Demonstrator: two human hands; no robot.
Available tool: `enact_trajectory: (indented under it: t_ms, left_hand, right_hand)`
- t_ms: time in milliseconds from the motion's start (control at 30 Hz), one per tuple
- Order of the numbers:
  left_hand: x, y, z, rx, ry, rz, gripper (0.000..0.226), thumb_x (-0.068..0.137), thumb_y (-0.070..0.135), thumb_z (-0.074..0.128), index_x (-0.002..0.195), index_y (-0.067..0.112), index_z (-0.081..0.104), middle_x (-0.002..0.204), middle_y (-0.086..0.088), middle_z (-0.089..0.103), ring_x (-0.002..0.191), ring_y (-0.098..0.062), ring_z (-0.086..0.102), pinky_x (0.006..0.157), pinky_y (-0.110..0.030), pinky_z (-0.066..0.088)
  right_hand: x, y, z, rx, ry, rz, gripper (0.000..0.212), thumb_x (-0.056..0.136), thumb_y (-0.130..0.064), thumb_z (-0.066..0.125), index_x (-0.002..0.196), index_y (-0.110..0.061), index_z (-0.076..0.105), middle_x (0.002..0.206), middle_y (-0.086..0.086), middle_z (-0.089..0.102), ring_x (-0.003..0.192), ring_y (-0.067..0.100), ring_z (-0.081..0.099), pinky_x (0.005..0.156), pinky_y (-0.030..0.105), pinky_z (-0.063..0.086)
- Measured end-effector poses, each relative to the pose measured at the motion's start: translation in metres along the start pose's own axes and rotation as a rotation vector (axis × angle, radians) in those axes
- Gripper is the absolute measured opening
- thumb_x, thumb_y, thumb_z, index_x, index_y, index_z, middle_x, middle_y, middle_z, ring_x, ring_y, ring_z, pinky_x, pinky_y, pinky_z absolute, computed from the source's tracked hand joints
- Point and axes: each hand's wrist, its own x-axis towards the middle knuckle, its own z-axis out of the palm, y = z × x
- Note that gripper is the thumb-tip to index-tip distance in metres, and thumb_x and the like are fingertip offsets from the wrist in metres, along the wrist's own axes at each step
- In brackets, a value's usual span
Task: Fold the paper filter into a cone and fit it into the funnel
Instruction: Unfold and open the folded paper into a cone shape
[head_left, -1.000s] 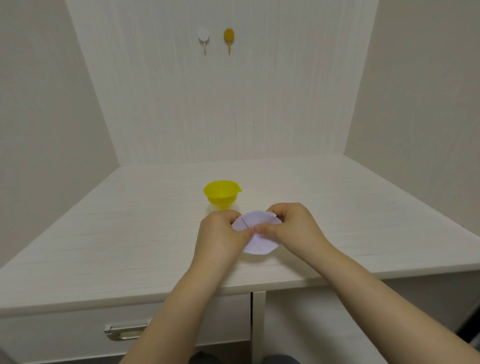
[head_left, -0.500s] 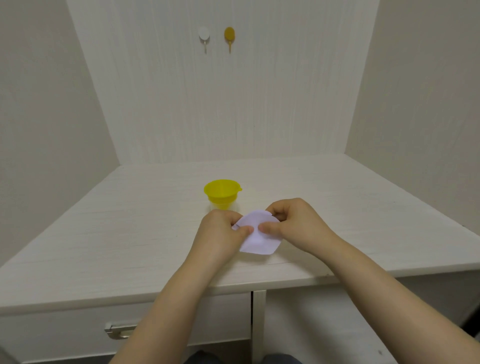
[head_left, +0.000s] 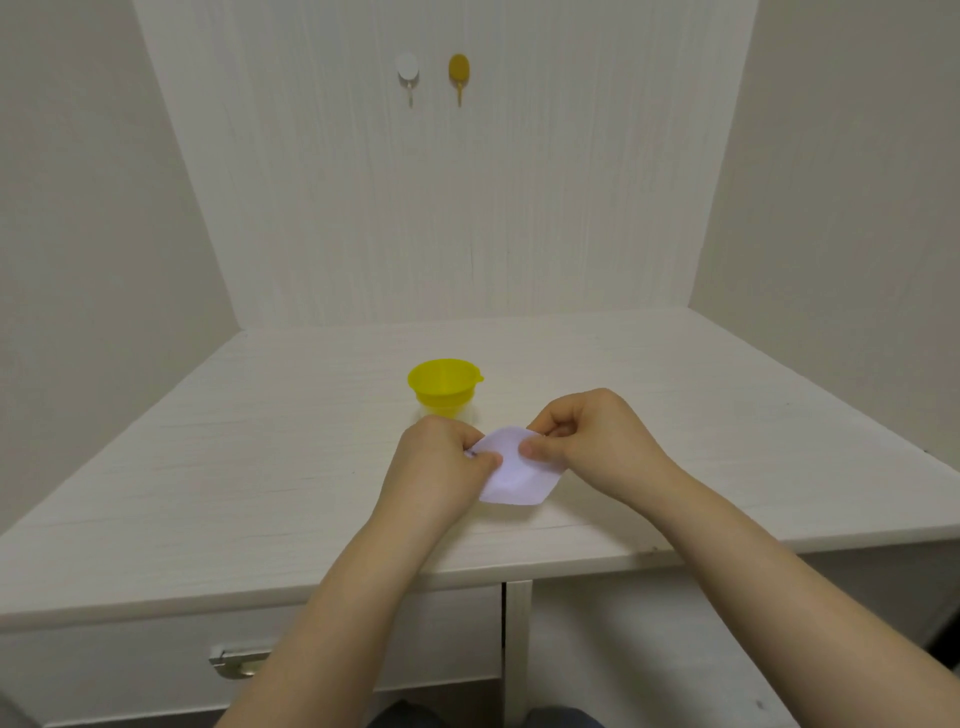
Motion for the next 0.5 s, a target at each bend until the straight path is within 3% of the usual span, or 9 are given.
enact_trajectory:
  t_ms: [133, 200, 267, 400, 500]
  left_hand:
    - [0.002, 0.0, 0.001, -0.032, -0.005, -0.022, 0.013, 0.075, 0.011, 0.062, 0.063, 0.006, 0.064, 0.062, -0.012, 0.051, 0.06, -0.025, 0.045, 0.05, -0.026, 0.032]
    - [0.002, 0.002, 0.0, -0.142, -0.03, -0.067, 0.007, 0.066, 0.014, 0.066, 0.067, 0.007, 0.064, 0.067, -0.013, 0.056, 0.063, -0.025, 0.051, 0.057, -0.032, 0.046]
    - [0.003, 0.003, -0.003, -0.269, -0.083, -0.126, 0.028, 0.053, 0.016, 0.061, 0.078, 0.003, 0.066, 0.073, -0.014, 0.059, 0.067, -0.025, 0.056, 0.069, -0.043, 0.054]
    - [0.007, 0.0, -0.003, -0.151, -0.058, -0.095, 0.011, 0.054, 0.016, 0.063, 0.062, 0.019, 0.057, 0.07, -0.009, 0.056, 0.066, -0.024, 0.051, 0.059, -0.028, 0.042]
    - [0.01, -0.002, 0.0, 0.039, -0.052, -0.03, 0.018, 0.062, 0.014, 0.063, 0.053, 0.017, 0.047, 0.053, -0.002, 0.045, 0.054, -0.02, 0.041, 0.044, -0.018, 0.031]
  right_hand:
    - [-0.001, 0.001, 0.003, -0.018, 0.072, -0.028, 0.026, 0.072, -0.007, 0.068, 0.055, -0.026, 0.064, 0.061, 0.002, 0.066, 0.059, 0.011, 0.057, 0.057, 0.022, 0.044]
    - [-0.002, 0.001, 0.005, 0.0, 0.092, -0.037, 0.024, 0.072, -0.008, 0.068, 0.056, -0.025, 0.064, 0.061, 0.003, 0.064, 0.06, 0.012, 0.056, 0.058, 0.023, 0.043]
    - [-0.002, 0.0, 0.007, 0.008, 0.098, -0.054, 0.027, 0.073, -0.008, 0.067, 0.055, -0.027, 0.062, 0.059, 0.001, 0.063, 0.059, 0.012, 0.055, 0.058, 0.023, 0.043]
    - [-0.004, -0.004, 0.011, -0.063, 0.061, -0.122, 0.016, 0.073, -0.005, 0.062, 0.066, -0.018, 0.068, 0.068, 0.006, 0.068, 0.065, 0.019, 0.059, 0.063, 0.028, 0.048]
    - [-0.004, -0.005, 0.013, -0.147, 0.052, -0.155, 0.013, 0.073, -0.006, 0.059, 0.071, -0.013, 0.07, 0.075, 0.009, 0.072, 0.074, 0.024, 0.064, 0.065, 0.032, 0.05]
